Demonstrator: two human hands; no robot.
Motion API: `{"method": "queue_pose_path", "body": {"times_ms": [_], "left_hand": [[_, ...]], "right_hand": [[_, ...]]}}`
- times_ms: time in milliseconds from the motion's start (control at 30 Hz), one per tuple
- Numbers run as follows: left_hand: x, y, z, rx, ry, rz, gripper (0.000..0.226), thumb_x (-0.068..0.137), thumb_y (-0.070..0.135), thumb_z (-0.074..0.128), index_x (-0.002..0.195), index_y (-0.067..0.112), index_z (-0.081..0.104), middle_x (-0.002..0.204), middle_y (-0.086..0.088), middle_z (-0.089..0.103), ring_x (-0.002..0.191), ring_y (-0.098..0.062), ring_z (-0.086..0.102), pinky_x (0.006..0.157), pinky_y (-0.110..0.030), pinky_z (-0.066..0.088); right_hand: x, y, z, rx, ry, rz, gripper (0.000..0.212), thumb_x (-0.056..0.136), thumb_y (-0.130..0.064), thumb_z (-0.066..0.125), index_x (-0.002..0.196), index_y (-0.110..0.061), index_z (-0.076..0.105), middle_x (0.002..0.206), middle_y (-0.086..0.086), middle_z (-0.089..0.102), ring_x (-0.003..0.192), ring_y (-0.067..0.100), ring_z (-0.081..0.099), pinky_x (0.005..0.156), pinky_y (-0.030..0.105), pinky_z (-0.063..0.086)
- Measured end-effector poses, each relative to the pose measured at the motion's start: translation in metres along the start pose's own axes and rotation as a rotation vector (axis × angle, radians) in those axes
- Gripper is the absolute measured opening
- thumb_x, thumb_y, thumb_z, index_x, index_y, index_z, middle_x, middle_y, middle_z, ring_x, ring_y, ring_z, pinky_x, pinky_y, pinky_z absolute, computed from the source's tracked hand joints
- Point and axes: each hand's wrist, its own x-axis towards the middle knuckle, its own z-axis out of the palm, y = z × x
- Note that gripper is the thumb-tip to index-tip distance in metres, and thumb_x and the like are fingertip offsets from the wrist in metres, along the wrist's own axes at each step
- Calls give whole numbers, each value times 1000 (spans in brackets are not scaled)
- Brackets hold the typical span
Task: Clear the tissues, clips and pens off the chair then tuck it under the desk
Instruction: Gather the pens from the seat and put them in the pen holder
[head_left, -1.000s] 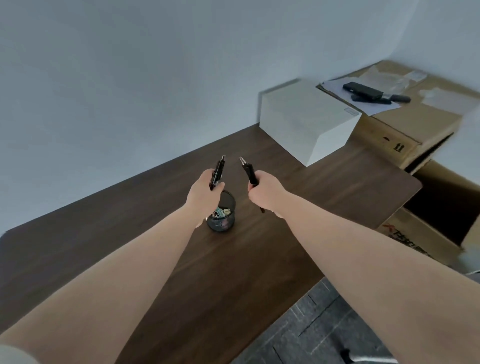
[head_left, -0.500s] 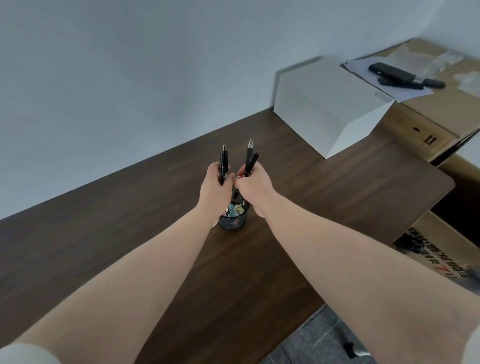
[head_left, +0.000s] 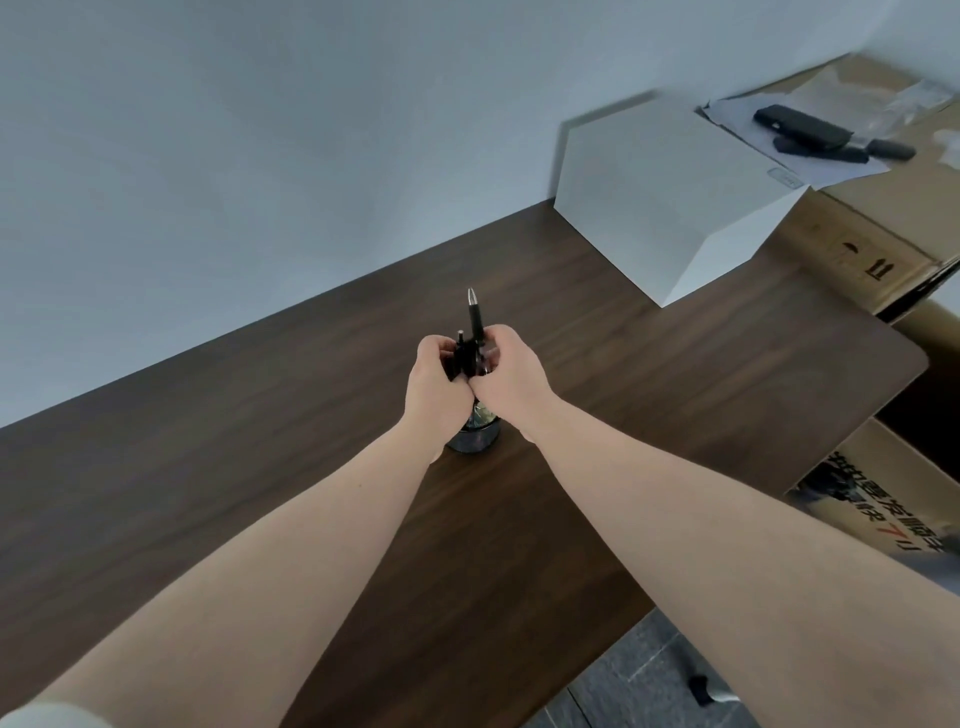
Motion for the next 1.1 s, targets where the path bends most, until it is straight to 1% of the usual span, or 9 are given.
{"method": "queue_pose_path", "body": {"times_ms": [100, 200, 267, 333, 500, 600, 733, 900, 1100], "left_hand": [[-2, 2, 0, -9, -5, -11, 39, 88, 6, 51, 124, 17, 43, 105, 3, 56, 95, -18, 53, 79, -29, 42], [-2, 4, -1, 32, -16, 32, 57, 86, 8, 56, 137, 18, 36, 122, 3, 53, 117, -20, 51, 97, -31, 42], [-1, 5, -3, 157, -31, 76, 68, 86, 9, 58, 146, 15, 27, 146, -3, 39, 137, -22, 35, 112, -34, 30], [-2, 8, -6, 284, -56, 123, 72, 87, 13, 59, 149, 16, 22, 156, -4, 24, 145, -22, 19, 116, -36, 21], [-15, 29, -10, 560, -157, 204, 74, 90, 33, 58, 150, 26, 15, 161, -2, 9, 148, -26, 3, 119, -46, 12], [-33, 48, -5, 694, -230, 243, 72, 91, 42, 53, 150, 30, 14, 161, -1, 5, 149, -26, -2, 119, -48, 12], [-65, 78, 15, 816, -312, 322, 72, 90, 48, 51, 150, 31, 15, 161, -1, 5, 149, -25, -1, 120, -47, 10], [-131, 123, 71, 888, -400, 415, 71, 91, 46, 52, 150, 31, 15, 161, 3, 6, 149, -20, -1, 120, -45, 14], [-255, 170, 178, 1063, -540, 598, 70, 92, 50, 47, 150, 32, 12, 161, 2, 6, 149, -23, 0, 117, -49, 16]], "right_hand": [[-3, 2, -2, -82, 22, -57, 53, 83, -4, 60, 133, -15, 45, 111, 5, 63, 105, 21, 59, 80, 26, 42], [-3, 4, -9, -166, 70, -121, 54, 84, -12, 61, 134, -19, 44, 125, 3, 58, 115, 22, 55, 90, 33, 45], [-5, 8, -17, -254, 66, -153, 58, 86, -16, 59, 140, -20, 39, 138, 4, 50, 126, 23, 47, 99, 38, 42], [-11, 11, -28, -336, 38, -161, 63, 89, -22, 58, 145, -23, 31, 148, 3, 39, 134, 24, 39, 105, 41, 38], [-32, 24, -63, -611, -36, -128, 73, 91, -39, 55, 150, -35, 11, 160, 5, 15, 147, 26, 15, 117, 48, 25], [-50, 30, -92, -732, -37, -112, 75, 91, -45, 53, 149, -38, 7, 162, 4, 10, 149, 28, 8, 116, 54, 17], [-89, 41, -144, -764, 10, -105, 75, 91, -48, 52, 149, -38, 6, 162, 3, 8, 149, 26, 5, 117, 55, 13], [-169, 83, -227, -773, 114, -54, 74, 92, -46, 51, 150, -37, 5, 162, 2, 6, 149, 23, 3, 117, 55, 11], [-315, 171, -340, -770, 200, 113, 74, 92, -47, 50, 150, -38, 4, 162, 2, 2, 149, 24, -1, 117, 56, 7]]}}
